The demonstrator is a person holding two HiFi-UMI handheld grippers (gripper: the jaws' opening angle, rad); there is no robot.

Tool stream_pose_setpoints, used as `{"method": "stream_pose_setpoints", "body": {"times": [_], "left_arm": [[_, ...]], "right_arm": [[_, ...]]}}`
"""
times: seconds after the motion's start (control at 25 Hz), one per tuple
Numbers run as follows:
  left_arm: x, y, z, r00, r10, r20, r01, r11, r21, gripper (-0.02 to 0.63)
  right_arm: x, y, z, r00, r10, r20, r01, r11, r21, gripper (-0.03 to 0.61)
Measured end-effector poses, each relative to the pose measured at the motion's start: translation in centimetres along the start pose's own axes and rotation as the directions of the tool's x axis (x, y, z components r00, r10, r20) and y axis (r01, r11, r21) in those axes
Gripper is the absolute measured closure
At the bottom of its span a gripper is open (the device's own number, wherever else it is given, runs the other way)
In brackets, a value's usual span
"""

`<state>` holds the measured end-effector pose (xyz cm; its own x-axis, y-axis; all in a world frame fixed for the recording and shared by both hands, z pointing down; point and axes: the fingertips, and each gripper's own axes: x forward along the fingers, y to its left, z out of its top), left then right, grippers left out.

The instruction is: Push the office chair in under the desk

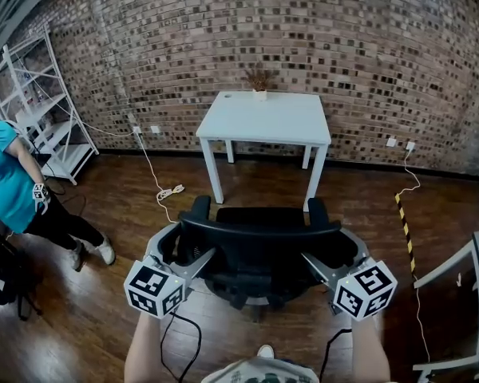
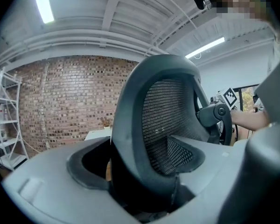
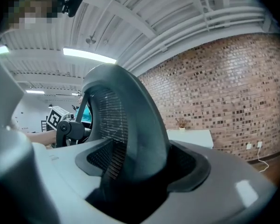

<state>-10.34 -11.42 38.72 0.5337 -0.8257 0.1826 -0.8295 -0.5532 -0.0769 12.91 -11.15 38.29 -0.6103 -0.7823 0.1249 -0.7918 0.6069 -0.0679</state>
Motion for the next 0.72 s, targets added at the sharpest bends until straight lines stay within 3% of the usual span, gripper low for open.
{"method": "stream_pose_setpoints", "body": {"times": [0.72], "left_arm": [[7.1,5.5,0.6,0.997,0.075,0.004,-0.075,0.997,-0.021,0.221]], "right_arm": [[7.8,-5.5,0.7,1.0,0.014,-0.018,-0.013,1.0,0.009,0.219]]}}
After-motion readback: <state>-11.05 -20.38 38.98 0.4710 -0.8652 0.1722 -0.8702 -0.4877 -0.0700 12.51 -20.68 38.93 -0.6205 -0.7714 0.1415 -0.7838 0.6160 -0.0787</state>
